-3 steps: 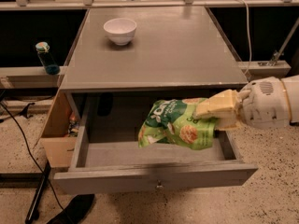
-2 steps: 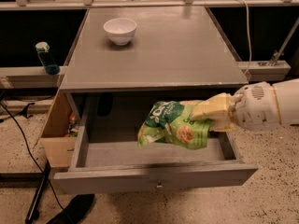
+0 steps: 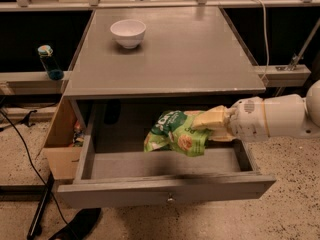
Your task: Place green rice chip bag into top drawer
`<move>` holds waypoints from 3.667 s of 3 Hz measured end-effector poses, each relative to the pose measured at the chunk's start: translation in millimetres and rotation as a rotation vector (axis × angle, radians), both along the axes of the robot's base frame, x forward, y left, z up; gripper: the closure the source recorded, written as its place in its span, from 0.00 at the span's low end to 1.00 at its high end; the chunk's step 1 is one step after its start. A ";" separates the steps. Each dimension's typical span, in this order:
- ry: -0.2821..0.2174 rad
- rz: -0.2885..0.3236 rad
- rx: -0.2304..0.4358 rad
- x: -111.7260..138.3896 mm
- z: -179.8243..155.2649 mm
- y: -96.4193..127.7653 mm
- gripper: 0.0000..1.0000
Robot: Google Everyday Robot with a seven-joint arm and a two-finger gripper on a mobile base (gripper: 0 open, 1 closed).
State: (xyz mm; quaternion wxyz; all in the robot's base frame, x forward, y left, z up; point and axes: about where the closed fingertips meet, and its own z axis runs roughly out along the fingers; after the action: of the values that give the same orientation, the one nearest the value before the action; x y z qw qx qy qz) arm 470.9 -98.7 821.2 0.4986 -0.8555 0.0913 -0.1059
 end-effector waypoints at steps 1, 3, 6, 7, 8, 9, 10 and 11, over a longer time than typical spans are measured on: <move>0.000 0.000 0.000 -0.1 0.0 0.1 1.00; -0.042 0.037 -0.031 -1.8 -6.1 9.6 1.00; -0.094 0.094 -0.052 26.4 -39.1 31.0 1.00; -0.104 0.100 -0.069 41.5 -56.5 37.8 1.00; -0.111 0.112 -0.088 52.7 -71.6 45.9 1.00; -0.118 0.133 -0.109 62.9 -90.9 57.4 1.00; -0.116 0.155 -0.123 67.5 -106.9 67.3 1.00; -0.103 0.175 -0.143 68.2 -125.8 74.9 1.00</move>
Offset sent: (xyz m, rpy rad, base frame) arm -0.0058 0.0013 0.0007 -0.0331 -0.0411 0.0208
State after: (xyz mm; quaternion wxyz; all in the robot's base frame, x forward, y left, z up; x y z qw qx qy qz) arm 539.1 -23.7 695.5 0.4475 -0.8871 -0.0175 -0.1121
